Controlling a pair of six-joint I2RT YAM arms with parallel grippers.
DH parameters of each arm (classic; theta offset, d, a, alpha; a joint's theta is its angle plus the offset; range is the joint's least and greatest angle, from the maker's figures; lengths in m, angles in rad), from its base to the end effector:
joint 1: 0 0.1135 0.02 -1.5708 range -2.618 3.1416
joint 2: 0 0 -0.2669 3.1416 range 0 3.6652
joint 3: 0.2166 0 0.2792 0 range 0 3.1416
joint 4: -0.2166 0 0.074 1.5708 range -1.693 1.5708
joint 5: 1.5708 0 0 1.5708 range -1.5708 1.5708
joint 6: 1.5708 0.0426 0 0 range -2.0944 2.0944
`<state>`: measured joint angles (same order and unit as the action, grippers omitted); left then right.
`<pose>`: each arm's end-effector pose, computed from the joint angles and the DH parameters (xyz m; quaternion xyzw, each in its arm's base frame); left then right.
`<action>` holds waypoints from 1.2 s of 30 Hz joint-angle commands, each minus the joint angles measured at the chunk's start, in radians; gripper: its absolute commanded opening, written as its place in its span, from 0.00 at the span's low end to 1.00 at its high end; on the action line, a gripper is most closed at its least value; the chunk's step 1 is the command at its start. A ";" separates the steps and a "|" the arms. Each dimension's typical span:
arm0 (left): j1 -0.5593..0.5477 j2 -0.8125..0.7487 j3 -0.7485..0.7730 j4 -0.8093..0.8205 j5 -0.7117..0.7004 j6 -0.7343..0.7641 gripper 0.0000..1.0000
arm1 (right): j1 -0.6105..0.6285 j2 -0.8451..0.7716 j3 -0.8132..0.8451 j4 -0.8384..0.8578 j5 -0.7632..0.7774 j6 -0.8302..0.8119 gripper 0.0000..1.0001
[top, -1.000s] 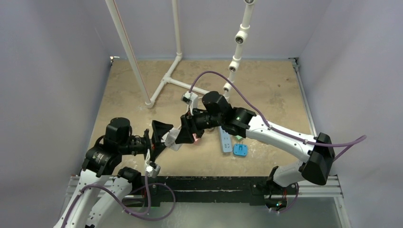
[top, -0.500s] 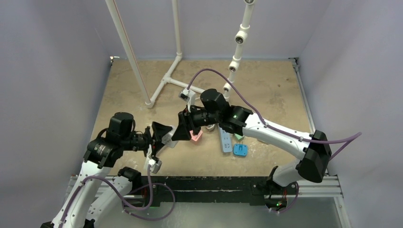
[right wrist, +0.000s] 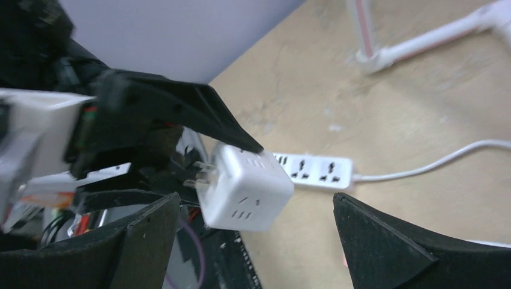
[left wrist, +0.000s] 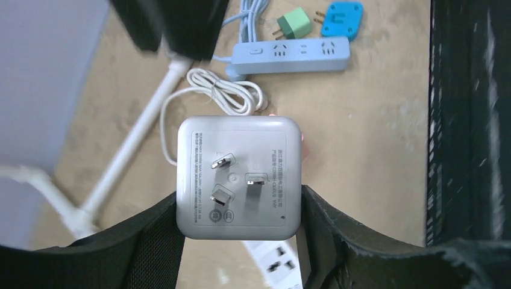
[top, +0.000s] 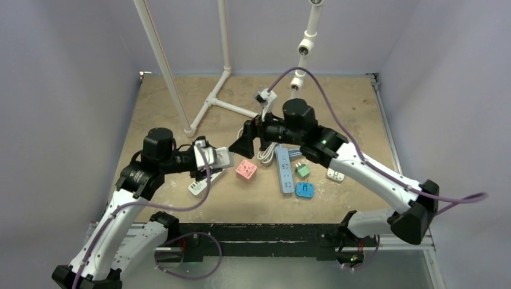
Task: Insert the plug
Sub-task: Pick up the plug from the center of the board.
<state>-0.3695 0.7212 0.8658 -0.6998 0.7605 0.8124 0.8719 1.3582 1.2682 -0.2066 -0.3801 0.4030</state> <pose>0.1478 -0.0887 0.3331 0.6019 0.5732 -0.2172 0.5117 0.2126 0.2775 0.3765 -0.2927 0.7417 0.4697 0.3791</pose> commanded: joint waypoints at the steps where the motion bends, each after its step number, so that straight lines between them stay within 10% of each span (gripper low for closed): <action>1: -0.003 0.064 0.008 0.251 -0.036 -0.613 0.00 | -0.004 -0.134 -0.002 -0.009 0.131 -0.122 0.99; 17: 0.012 0.278 0.095 0.809 0.117 -1.612 0.00 | 0.097 -0.444 -0.454 0.443 0.306 -0.566 0.99; 36: 0.015 0.324 0.158 0.866 0.186 -1.774 0.00 | 0.240 -0.216 -0.540 1.207 0.654 -0.916 0.99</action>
<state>-0.3599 1.0519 0.9783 0.1081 0.9138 -0.9249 1.1069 1.1122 0.7155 0.7876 0.2008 -0.4324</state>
